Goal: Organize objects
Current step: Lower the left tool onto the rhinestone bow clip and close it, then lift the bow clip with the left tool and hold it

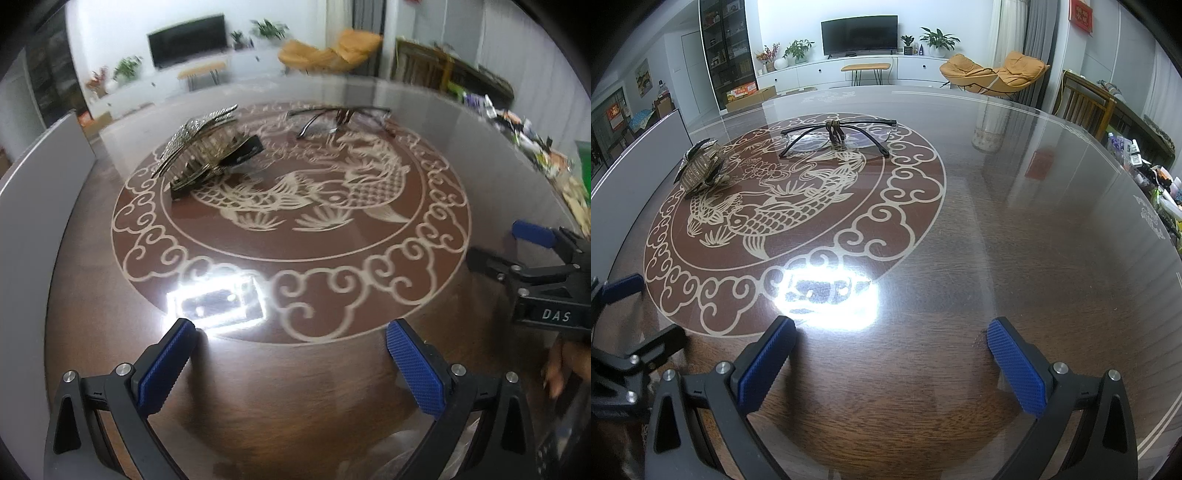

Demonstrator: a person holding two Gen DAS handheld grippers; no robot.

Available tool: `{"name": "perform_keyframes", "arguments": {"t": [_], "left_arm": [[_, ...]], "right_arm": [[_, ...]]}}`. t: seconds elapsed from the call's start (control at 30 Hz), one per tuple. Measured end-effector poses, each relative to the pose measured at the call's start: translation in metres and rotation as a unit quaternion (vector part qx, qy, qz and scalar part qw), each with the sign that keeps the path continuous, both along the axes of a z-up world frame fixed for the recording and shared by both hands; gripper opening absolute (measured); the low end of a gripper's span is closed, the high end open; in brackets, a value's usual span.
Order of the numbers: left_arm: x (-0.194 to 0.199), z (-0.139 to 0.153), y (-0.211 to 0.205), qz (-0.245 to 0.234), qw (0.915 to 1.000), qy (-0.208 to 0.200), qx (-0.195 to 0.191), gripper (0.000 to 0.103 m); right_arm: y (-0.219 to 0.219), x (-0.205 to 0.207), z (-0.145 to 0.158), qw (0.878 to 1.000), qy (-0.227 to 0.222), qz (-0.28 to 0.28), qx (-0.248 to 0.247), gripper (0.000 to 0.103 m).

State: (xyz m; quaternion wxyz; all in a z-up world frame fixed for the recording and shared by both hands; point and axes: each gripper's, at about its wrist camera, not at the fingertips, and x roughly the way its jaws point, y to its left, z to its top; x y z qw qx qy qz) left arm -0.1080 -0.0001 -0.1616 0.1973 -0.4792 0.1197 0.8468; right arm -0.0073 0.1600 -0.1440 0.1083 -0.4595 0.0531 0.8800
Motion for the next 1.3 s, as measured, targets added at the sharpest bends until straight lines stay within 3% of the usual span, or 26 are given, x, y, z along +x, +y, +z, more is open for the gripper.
{"name": "perform_keyframes", "arguments": {"t": [0.13, 0.33, 0.53, 0.57, 0.63, 0.67, 0.77, 0.97, 1.13, 1.27, 1.3], "left_arm": [[-0.032, 0.013, 0.002, -0.033, 0.9966, 0.045, -0.061, 0.103], [-0.097, 0.022, 0.017, -0.059, 0.9915, 0.068, -0.094, 0.103], [-0.137, 0.016, 0.030, -0.080, 0.9954, 0.031, -0.042, 0.101], [-0.138, 0.018, 0.031, -0.078, 0.9959, 0.033, -0.030, 0.084], [-0.137, 0.024, 0.026, -0.060, 0.9975, 0.038, 0.004, 0.071], [-0.139, 0.025, 0.024, -0.051, 0.9980, 0.034, 0.013, 0.070], [-0.123, 0.025, 0.018, 0.001, 0.9995, 0.033, -0.004, 0.069], [-0.053, 0.027, -0.013, 0.104, 0.9941, -0.004, 0.030, 0.072], [-0.003, 0.021, -0.043, 0.094, 0.9918, -0.012, 0.085, 0.081], [0.022, 0.006, -0.046, 0.063, 0.9941, -0.034, 0.082, 0.082], [0.029, 0.006, -0.044, 0.051, 0.9959, -0.021, 0.072, 0.083]], "right_arm": [[0.000, 0.000, 0.000, 1.000, 0.000, 0.000, 0.000, 0.103], [0.000, 0.000, -0.001, 1.000, 0.000, 0.000, 0.000, 0.103], [0.000, 0.000, -0.001, 1.000, 0.000, 0.000, 0.000, 0.103], [0.000, 0.000, -0.001, 1.000, 0.000, -0.001, 0.000, 0.103], [0.000, 0.000, -0.001, 1.000, 0.000, -0.001, 0.000, 0.103], [0.000, 0.000, -0.001, 1.000, 0.000, -0.001, 0.000, 0.103], [0.000, 0.001, -0.001, 1.000, 0.000, -0.001, 0.000, 0.103], [0.000, 0.000, -0.001, 1.000, 0.001, -0.001, 0.000, 0.103], [0.000, 0.000, -0.001, 1.000, 0.001, -0.001, 0.000, 0.103], [0.000, 0.000, -0.001, 1.000, 0.001, -0.001, 0.000, 0.103], [0.000, 0.000, -0.001, 1.000, 0.001, -0.002, 0.000, 0.103]]}}
